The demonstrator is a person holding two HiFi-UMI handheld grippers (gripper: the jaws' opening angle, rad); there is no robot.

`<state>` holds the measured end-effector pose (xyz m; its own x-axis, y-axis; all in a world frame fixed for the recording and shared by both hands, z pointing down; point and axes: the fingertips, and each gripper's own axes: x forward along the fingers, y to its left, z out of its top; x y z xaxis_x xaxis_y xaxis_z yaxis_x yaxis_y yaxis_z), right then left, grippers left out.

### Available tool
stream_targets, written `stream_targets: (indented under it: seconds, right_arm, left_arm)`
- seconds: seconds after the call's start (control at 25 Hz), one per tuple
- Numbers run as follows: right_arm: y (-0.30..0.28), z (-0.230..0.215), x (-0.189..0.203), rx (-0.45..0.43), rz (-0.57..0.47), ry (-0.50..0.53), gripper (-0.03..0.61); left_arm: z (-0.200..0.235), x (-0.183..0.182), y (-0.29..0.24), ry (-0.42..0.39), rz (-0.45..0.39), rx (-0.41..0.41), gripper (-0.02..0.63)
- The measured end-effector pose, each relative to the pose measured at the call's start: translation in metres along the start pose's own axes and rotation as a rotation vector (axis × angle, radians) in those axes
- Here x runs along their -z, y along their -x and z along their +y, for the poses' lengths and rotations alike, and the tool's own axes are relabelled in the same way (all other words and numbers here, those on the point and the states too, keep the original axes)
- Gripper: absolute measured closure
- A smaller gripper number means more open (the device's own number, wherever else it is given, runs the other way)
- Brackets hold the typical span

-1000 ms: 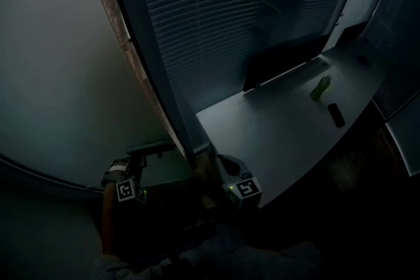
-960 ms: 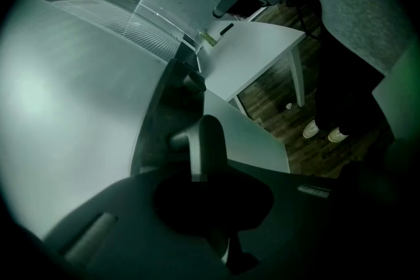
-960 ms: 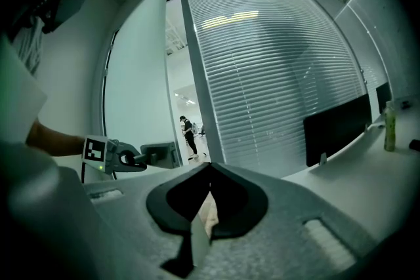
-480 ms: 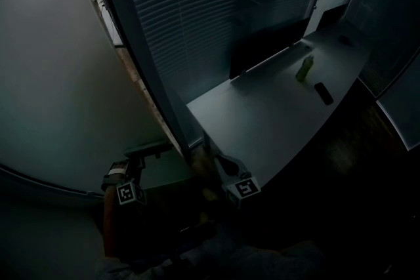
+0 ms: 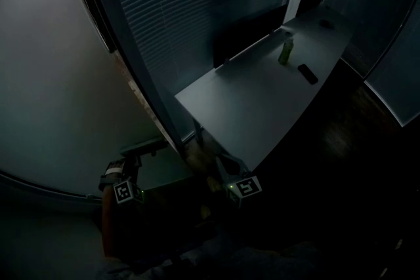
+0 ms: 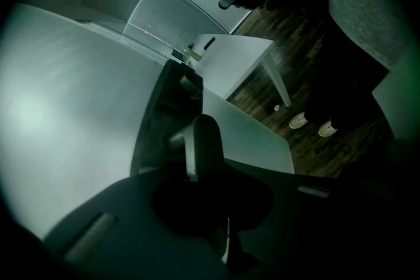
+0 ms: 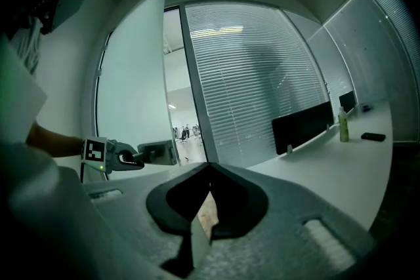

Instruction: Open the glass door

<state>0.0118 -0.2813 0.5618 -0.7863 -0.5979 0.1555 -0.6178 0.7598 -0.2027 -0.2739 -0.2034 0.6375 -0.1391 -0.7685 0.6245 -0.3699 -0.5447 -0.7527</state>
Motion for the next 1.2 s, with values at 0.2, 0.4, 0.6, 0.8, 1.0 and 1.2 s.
stream_targets:
  seconds: [0.2,0.4,0.6,0.8,1.0,1.2]
  right_arm:
    - [0.022,0.005,0.005,0.028,-0.010,0.012,0.577]
    - [0.045,0.012,0.012,0.037,0.000,0.016,0.577]
    - [0.056,0.016,0.018,0.051,0.005,0.011,0.577]
    - [0.061,0.022,0.024,0.057,0.017,0.011,0.577]
    - [0.075,0.031,0.028,0.067,0.012,0.016,0.577]
    - [0.099,0.045,0.031,0.090,0.007,-0.001,0.577]
  left_arm:
    - [-0.010,-0.003,0.009,-0.021,-0.019,-0.008,0.614]
    - [-0.022,-0.004,0.020,-0.041,-0.029,-0.020,0.614]
    - [-0.028,-0.014,0.034,-0.043,-0.040,0.014,0.614]
    - [-0.034,-0.011,0.035,-0.064,-0.056,0.019,0.614]
    - [-0.043,-0.013,0.045,-0.078,-0.074,0.026,0.614]
    - [-0.054,-0.017,0.063,-0.099,-0.093,0.029,0.614]
